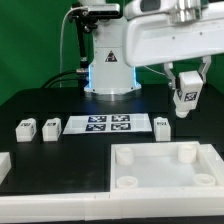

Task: Assemble one leg

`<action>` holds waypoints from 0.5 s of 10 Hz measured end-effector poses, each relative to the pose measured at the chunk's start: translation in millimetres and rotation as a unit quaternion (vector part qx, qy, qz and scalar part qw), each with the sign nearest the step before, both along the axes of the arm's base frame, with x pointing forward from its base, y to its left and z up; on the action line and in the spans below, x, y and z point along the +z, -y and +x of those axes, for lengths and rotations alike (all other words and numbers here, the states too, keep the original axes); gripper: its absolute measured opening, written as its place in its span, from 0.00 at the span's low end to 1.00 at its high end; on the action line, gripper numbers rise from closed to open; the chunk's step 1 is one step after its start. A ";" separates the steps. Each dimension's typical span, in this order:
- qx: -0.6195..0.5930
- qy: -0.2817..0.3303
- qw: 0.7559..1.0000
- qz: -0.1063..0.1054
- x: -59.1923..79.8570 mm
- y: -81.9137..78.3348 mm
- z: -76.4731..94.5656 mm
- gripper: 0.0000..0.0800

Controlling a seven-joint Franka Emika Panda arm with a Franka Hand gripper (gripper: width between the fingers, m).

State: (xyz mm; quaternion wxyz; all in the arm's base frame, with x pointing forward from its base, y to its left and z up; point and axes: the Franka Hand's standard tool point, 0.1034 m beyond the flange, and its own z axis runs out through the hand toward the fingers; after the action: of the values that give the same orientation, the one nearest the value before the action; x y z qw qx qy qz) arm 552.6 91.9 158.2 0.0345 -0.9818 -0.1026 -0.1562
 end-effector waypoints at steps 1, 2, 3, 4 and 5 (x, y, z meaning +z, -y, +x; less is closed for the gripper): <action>-0.005 0.040 0.999 0.003 6.9 7.8 18.6 0.37; -0.015 0.080 0.997 0.010 14.8 8.2 30.7 0.37; -0.015 0.111 0.994 0.016 17.4 -2.8 31.7 0.37; -0.009 0.179 0.984 0.012 20.0 2.8 34.2 0.37; -0.014 0.188 0.982 0.011 9.2 7.5 29.2 0.37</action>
Offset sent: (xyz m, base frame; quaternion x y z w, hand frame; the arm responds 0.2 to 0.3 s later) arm 0.0000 0.0000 0.0000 0.0000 0.2667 0.0000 0.9638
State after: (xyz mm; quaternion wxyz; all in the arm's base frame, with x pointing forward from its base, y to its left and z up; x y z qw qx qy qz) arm 581.8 84.4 167.4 0.0235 -0.9357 -0.0918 -0.3398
